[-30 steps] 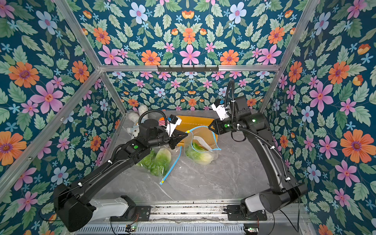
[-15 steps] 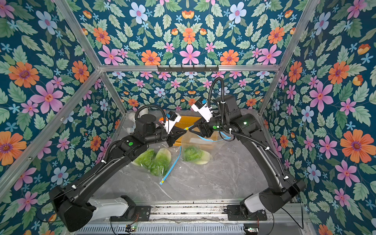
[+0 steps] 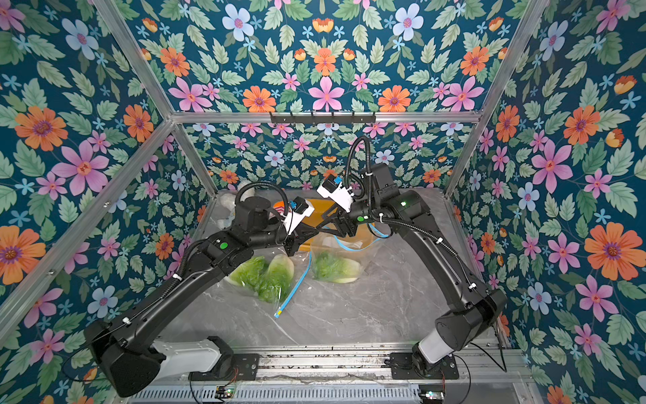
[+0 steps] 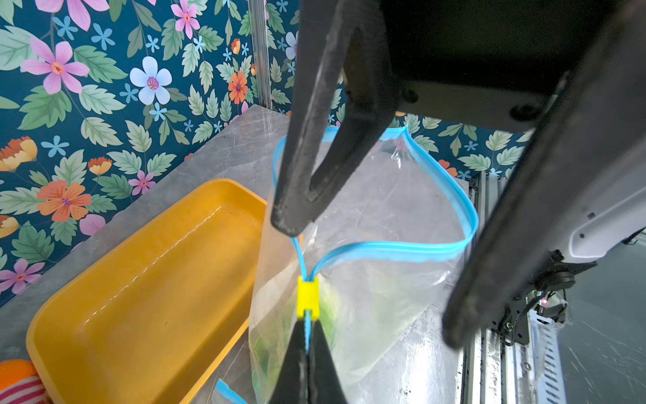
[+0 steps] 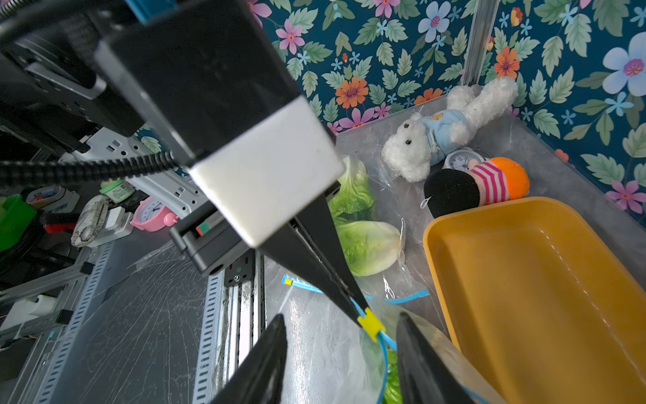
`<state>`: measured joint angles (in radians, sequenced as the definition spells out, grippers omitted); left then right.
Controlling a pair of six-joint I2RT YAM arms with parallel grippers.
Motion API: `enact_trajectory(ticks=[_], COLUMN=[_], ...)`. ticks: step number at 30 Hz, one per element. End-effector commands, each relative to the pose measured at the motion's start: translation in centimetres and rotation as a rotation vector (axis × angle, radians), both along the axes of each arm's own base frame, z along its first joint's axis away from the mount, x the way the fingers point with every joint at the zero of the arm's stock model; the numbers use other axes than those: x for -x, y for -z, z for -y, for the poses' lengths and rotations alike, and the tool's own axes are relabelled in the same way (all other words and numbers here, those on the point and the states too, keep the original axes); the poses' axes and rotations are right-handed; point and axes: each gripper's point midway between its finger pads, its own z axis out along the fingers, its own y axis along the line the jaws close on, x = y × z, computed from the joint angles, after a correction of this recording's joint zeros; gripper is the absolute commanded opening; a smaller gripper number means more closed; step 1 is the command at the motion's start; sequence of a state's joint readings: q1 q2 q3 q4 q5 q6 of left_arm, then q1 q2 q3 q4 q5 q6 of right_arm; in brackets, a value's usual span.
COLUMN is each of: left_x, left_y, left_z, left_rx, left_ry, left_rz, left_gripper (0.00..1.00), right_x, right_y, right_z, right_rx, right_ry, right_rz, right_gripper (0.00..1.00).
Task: Put the chinese cabbages into a zipper bag and zip it
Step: Zip the zipper on the zipper food storage bag.
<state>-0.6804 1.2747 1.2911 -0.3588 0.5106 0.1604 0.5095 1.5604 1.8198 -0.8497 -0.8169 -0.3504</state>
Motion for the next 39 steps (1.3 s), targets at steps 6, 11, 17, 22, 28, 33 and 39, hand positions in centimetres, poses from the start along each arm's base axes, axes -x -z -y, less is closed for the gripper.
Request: enact_trajectory(ticks=[6, 11, 17, 22, 28, 33, 39], left_x=[0.0, 0.3, 0.1, 0.1, 0.0, -0.1, -0.2], left_y=[-0.9, -1.2, -1.4, -1.7, -1.9, -1.9, -1.9], left_z=[-0.4, -0.5, -0.6, -0.8, -0.8, -0.8, -0.9], left_rx=[0.004, 0.011, 0.01, 0.01, 0.015, 0.011, 0.01], left_ry=[-0.008, 0.001, -0.009, -0.023, -0.025, -0.03, -0.039], left_rz=[0.05, 0.058, 0.063, 0.077, 0.081, 0.085, 0.084], left_gripper=[0.0, 0.0, 0.0, 0.0, 0.0, 0.0, 0.0], right_x=[0.2, 0.0, -0.1, -0.4, -1.3, -1.0, -1.6], right_y=[0.8, 1.0, 1.5, 2.2, 2.7, 2.9, 3.4], right_z=[-0.8, -1.0, -1.2, -1.1, -1.0, -1.3, -1.7], right_rx=[-0.012, -0.015, -0.01, 0.014, 0.048, 0.083, 0.084], right_ry=[-0.079, -0.082, -0.091, -0.081, -0.042, -0.049, -0.044], right_rz=[-0.001, -0.011, -0.04, -0.045, -0.006, 0.011, -0.004], right_gripper=[0.45, 0.41, 0.36, 0.36, 0.36, 0.3, 0.19])
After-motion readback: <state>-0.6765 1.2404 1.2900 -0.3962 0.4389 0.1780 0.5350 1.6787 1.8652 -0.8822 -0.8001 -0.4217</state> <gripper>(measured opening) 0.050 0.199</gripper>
